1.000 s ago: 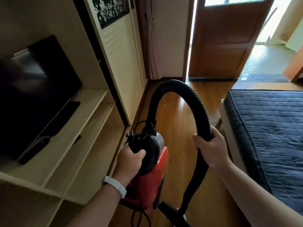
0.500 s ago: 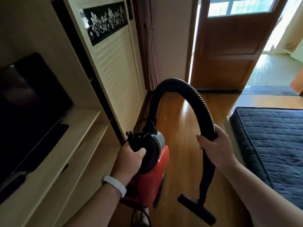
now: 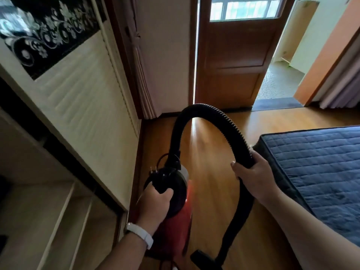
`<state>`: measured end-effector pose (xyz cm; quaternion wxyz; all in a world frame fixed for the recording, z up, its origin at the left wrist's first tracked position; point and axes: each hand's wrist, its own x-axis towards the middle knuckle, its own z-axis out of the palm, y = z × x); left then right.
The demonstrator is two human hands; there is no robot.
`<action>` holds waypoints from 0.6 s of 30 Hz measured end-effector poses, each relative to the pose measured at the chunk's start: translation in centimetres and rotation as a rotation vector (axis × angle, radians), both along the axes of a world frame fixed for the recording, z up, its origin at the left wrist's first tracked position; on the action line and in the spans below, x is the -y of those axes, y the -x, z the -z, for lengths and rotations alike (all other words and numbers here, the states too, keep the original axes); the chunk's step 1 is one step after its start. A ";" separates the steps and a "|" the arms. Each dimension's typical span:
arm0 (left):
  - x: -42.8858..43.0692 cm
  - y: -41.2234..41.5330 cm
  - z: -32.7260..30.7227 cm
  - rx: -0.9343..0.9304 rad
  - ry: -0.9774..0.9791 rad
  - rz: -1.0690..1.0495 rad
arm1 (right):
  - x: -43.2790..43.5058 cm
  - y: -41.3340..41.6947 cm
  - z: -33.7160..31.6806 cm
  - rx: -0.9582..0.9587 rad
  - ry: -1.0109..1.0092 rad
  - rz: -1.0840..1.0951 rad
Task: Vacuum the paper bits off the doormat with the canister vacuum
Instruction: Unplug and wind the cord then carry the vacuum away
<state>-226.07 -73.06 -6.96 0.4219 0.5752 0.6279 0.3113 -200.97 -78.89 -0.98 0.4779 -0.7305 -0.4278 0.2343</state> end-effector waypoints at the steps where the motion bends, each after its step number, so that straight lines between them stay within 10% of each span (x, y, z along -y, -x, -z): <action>1: -2.1 -0.1 0.0 -0.020 -0.004 0.018 | -1.2 -0.2 -0.1 0.007 -0.002 0.018; 18: -24.0 -14.6 0.7 -0.030 0.021 0.161 | -19.8 -13.2 2.2 -0.118 -0.025 0.129</action>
